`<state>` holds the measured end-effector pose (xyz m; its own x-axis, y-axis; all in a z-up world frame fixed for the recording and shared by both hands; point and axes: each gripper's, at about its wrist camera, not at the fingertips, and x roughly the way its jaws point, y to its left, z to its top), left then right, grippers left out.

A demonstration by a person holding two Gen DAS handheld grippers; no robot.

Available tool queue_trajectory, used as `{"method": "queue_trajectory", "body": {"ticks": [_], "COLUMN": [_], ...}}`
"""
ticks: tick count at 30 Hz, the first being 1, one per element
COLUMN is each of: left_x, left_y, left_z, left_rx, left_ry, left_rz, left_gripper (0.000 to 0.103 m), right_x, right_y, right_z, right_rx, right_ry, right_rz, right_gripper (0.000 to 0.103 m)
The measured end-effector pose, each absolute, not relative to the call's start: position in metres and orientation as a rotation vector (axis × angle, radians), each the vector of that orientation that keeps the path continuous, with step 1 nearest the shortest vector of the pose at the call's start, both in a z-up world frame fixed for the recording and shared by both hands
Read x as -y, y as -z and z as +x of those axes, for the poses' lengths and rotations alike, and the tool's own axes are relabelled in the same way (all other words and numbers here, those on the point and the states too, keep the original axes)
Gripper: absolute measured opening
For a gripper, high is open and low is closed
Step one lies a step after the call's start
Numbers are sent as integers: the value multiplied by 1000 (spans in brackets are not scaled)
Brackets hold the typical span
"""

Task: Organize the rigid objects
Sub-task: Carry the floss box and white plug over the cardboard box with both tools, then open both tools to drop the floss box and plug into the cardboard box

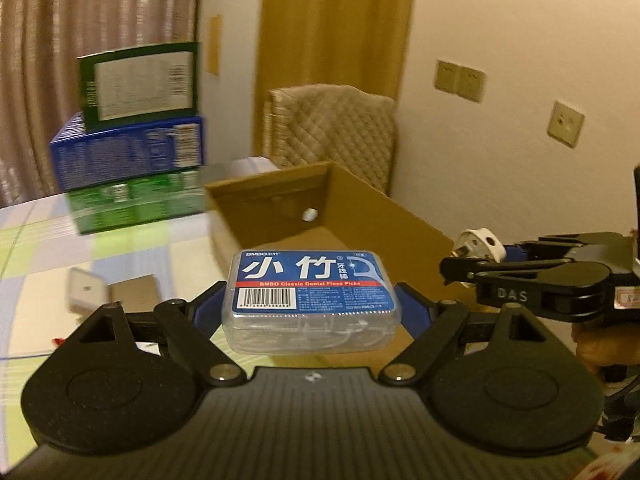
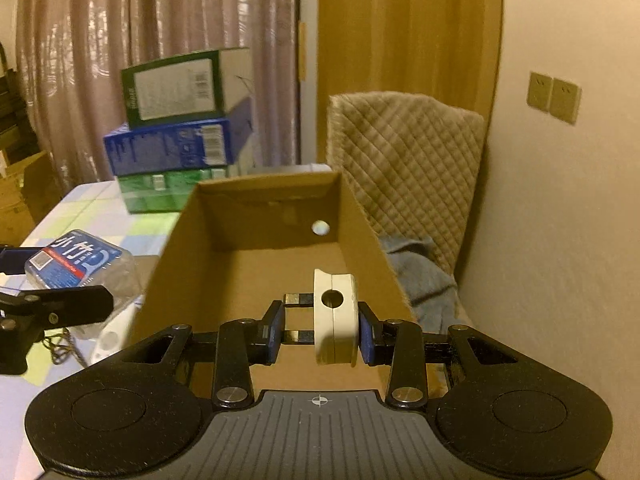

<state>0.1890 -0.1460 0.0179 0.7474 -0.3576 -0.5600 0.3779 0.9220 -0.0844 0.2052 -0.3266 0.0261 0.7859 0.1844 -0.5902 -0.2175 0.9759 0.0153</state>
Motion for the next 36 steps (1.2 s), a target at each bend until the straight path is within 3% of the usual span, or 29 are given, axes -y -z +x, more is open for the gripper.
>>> {"method": "queue_trajectory", "body": {"ticks": [23,36], "left_x": [191,145], "left_y": [16,-2], "left_z": [211,185], "left_rx": [-676,-633], "left_ry": [485,386], "left_rz": [147,92], "left_gripper": [85,85], "right_x": [350,340], "right_y": [4,7], "right_z": [224,220], "right_rx": [-685,-695], "right_ry": [-212,-228], "right_rz": [5,-2], "right_gripper": [34,34]}}
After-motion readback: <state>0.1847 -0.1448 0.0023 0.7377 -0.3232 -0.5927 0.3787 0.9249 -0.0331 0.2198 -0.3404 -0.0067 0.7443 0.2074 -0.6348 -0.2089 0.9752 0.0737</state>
